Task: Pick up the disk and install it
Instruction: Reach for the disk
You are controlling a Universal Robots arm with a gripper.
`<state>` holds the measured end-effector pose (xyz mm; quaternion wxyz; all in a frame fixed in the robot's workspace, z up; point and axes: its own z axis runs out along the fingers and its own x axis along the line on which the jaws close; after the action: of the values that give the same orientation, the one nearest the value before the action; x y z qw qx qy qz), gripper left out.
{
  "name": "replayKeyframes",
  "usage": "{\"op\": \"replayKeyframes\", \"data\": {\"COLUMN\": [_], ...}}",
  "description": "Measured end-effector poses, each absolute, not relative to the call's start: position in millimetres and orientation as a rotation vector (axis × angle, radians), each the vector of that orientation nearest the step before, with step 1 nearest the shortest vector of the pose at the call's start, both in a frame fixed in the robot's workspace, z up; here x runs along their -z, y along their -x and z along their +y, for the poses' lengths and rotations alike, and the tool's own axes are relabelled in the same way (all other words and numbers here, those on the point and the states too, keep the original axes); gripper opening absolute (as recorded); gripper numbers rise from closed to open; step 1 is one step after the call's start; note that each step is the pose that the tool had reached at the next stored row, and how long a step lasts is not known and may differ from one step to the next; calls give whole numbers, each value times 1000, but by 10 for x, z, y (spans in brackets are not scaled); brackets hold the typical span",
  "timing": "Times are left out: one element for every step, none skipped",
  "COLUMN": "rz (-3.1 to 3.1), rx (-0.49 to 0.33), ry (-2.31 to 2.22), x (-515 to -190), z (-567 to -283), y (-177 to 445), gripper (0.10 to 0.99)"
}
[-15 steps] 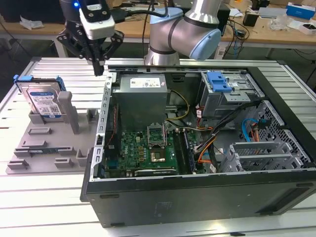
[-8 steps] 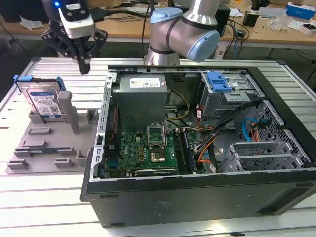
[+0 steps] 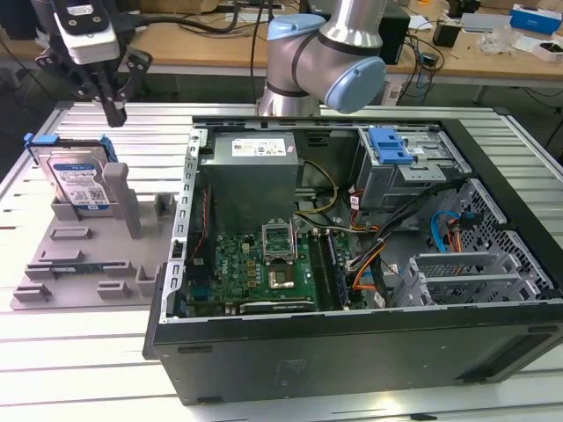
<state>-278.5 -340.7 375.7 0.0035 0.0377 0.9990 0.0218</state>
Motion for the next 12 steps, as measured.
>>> {"op": "replayKeyframes", "data": {"rz": [3132,3133,3133,3134,3135,3135,3136,3137,3137,3137,3137,3137], "rx": [-68,-68,-68,-68,-68,-68,-68,-68,-68,-68,-68,-68], "ry": [-118,-118,-118,-118,-118,-118,-118,-118,-118,-118,-118,-118], "x": [-3751,-3747,-3741,-3734,-3729,-3725,-3718,-3715,-3714,-3713,-3714,-3714], "z": [-3386,-3372,-3351,-3328,-3313,-3298,-3270,-3252,-3243,-3241,-3241,-3241], "y": [2835,2869,2919,2973,3010,3045,3110,3154,3175,3182,3182,3182], "gripper": [106,106,106,106,106,106,106,106,106,106,106,106]}}
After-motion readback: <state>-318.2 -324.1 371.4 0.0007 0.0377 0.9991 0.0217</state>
